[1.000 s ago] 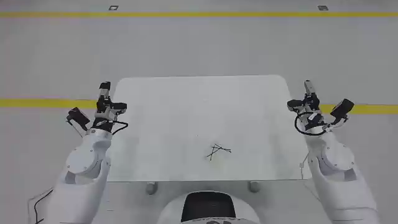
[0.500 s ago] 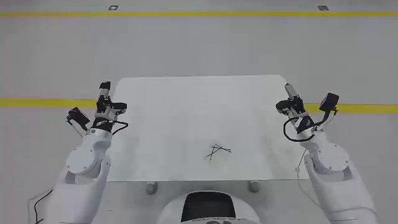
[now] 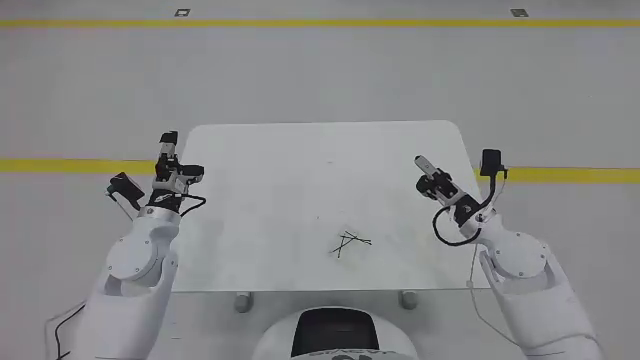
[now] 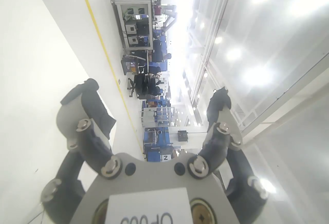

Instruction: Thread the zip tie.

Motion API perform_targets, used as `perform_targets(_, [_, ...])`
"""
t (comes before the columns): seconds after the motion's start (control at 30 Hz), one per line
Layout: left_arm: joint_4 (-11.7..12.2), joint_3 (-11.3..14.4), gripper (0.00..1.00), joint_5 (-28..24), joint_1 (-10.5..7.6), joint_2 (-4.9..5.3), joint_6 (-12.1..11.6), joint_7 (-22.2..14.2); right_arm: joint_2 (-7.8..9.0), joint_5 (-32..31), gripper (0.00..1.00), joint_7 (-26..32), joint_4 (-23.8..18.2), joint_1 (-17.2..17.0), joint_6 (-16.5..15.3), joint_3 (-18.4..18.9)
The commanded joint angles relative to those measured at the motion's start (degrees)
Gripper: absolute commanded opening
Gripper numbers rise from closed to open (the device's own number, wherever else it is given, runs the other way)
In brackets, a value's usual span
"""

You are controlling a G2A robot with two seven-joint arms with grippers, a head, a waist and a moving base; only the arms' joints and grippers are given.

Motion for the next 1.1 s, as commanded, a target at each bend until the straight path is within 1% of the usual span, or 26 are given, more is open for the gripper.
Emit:
perform_targets(0.0, [0.0,0.0,1.0,0.0,0.0,0.0,0.0,0.0,0.0,-0.01,1.0,0.04,0.0,0.0,0.0,0.0])
perform_targets(0.1, [0.0,0.0,1.0,0.0,0.0,0.0,0.0,0.0,0.0,-0.01,1.0,0.04,0.0,0.0,0.0,0.0])
perform_targets(0.17, [0.0,0.0,1.0,0.0,0.0,0.0,0.0,0.0,0.06,-1.84,1.0,1.2,-0.75,0.1,-1.12,-0.83])
perform_targets(0.27, [0.0,0.0,1.0,0.0,0.0,0.0,0.0,0.0,0.16,-4.39,1.0,3.02,-0.61,0.43,-2.81,-1.93])
perform_targets(0.43, [0.0,0.0,1.0,0.0,0.0,0.0,0.0,0.0,0.55,-5.53,1.0,10.39,0.47,1.75,-6.3,-3.05])
perform_targets(0.6, [0.0,0.0,1.0,0.0,0.0,0.0,0.0,0.0,0.97,-5.28,1.0,16.21,2.08,3.17,-8.93,-3.12])
perform_targets(0.67, [0.0,0.0,1.0,0.0,0.0,0.0,0.0,0.0,1.2,-4.91,1.0,19.25,2.84,3.85,-10.51,-3.1])
perform_targets(0.7, [0.0,0.0,1.0,0.0,0.0,0.0,0.0,0.0,1.27,-4.32,1.0,20.49,3.15,4.02,-11.3,-3.23])
perform_targets(0.73, [0.0,0.0,1.0,0.0,0.0,0.0,0.0,0.0,1.34,-1.61,1.0,23.11,3.63,4.28,-12.84,-3.52])
perform_targets(0.8, [0.0,0.0,1.0,0.0,0.0,0.0,0.0,0.0,1.61,0.65,1.0,26.65,4.75,4.92,-15.0,-2.97])
perform_targets(0.87, [0.0,0.0,1.0,0.0,0.0,0.0,0.0,0.0,1.91,1.56,1.0,30.77,3.99,5.51,-15.08,-2.93])
perform_targets(0.97, [0.0,0.0,1.0,0.0,0.0,0.0,0.0,0.0,2.21,3.3,1.0,34.29,3.53,5.72,-15.08,-2.58])
perform_targets(1.07, [0.0,0.0,1.0,0.0,0.0,0.0,0.0,0.0,2.45,2.9,1.0,36.84,2.74,5.9,-15.08,-2.72])
